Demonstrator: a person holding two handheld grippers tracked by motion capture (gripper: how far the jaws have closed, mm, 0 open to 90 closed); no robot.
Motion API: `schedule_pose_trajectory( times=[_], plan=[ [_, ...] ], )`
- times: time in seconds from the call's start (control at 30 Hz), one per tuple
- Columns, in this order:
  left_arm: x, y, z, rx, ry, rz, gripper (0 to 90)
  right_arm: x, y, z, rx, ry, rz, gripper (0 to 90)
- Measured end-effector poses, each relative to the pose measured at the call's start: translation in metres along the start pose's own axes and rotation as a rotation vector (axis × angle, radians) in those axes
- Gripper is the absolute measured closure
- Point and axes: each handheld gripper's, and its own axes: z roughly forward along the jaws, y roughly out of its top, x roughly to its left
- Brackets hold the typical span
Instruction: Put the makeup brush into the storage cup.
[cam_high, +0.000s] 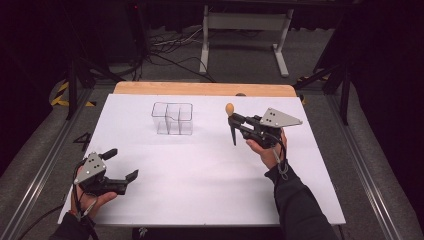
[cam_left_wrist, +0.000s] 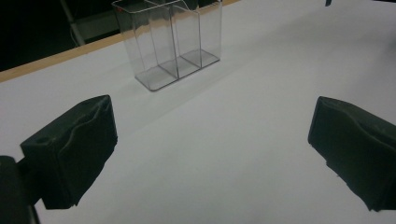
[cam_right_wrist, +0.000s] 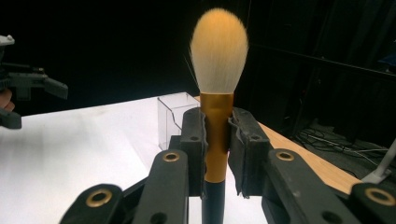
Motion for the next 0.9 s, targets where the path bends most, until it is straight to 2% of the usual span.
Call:
schedule_pose_trajectory(
  times=[0.13, 0.3, 0.43, 0.9],
  plan=[
    [0.0, -0.001, 0.001, 0.009, 0.0, 0.014, 2.1, 0.0, 0.004, 0.009, -0.007, -0.008, 0.0, 76.9],
    [0.001, -0.002, 0.0, -0.007, -0.008, 0.0, 2.2, 0.002, 0.01, 0.023, -0.011, -0.029, -0.003, 76.9],
    [0.001, -0.002, 0.002, 0.0, -0.015, 0.006, 2.2, 0.003, 0.014, 0.036, -0.021, -0.031, 0.0, 76.9],
    [-0.001, -0.002, 0.001, -0.004, -0.016, 0.007, 2.5, 0.0, 0.024, 0.07, -0.066, -0.046, 0.034, 76.9]
  ],
)
